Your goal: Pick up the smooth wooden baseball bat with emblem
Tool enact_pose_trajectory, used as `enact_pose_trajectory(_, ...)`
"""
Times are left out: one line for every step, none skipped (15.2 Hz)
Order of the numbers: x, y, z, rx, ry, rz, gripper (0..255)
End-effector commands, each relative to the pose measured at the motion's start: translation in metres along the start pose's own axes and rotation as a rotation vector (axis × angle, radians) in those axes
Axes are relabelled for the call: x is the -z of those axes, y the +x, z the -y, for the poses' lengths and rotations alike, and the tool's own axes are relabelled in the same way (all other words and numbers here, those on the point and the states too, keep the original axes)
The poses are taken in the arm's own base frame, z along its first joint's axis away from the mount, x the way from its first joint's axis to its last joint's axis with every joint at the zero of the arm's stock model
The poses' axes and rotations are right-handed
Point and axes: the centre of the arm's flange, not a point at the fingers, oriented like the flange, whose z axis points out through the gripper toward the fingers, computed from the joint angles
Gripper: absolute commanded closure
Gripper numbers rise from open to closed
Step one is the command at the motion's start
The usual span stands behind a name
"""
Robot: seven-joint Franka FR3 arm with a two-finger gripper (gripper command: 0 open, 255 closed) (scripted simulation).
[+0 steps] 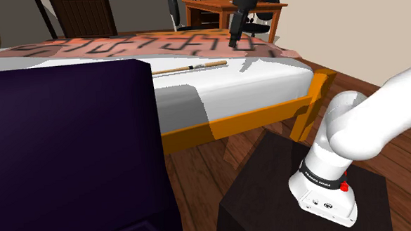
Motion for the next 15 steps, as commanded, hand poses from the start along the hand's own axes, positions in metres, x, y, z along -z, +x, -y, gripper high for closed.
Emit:
enact_pose_trajectory(-0.014,0.022,-0.015,0.084,0.005,0.016,0)
enact_pose_trajectory(-0.02,0.033,-0.022,0.123,0.007,0.023,0)
enact_pose_trajectory(-0.027,0.044,-0.028,0.162,0.01,0.031,0)
enact_pose_trajectory(-0.033,0.055,-0.034,0.201,0.013,0.039,0)
enact_pose_trajectory(-0.04,0.067,-0.039,0.24,0.015,0.046,0)
enact_pose_trajectory(-0.047,0.078,-0.044,0.28,0.018,0.054,0)
enact_pose_trajectory(-0.054,0.09,-0.048,0.319,0.021,0.061,0)
enact_pose_trajectory(-0.061,0.102,-0.052,0.358,0.023,0.069,0)
enact_pose_trajectory(-0.068,0.114,-0.055,0.397,0.026,0.077,0)
enact_pose_trajectory(-0.075,0.126,-0.058,0.437,0.029,0.084,0)
enact_pose_trajectory(-0.083,0.138,-0.06,0.476,0.031,0.092,0)
enact_pose_trajectory(-0.09,0.15,-0.062,0.515,0.034,0.099,0)
enact_pose_trajectory(-0.098,0.162,-0.063,0.554,0.036,0.107,0)
enact_pose_trajectory(-0.105,0.174,-0.064,0.594,0.039,0.115,0)
enact_pose_trajectory(-0.113,0.186,-0.065,0.633,0.042,0.122,0)
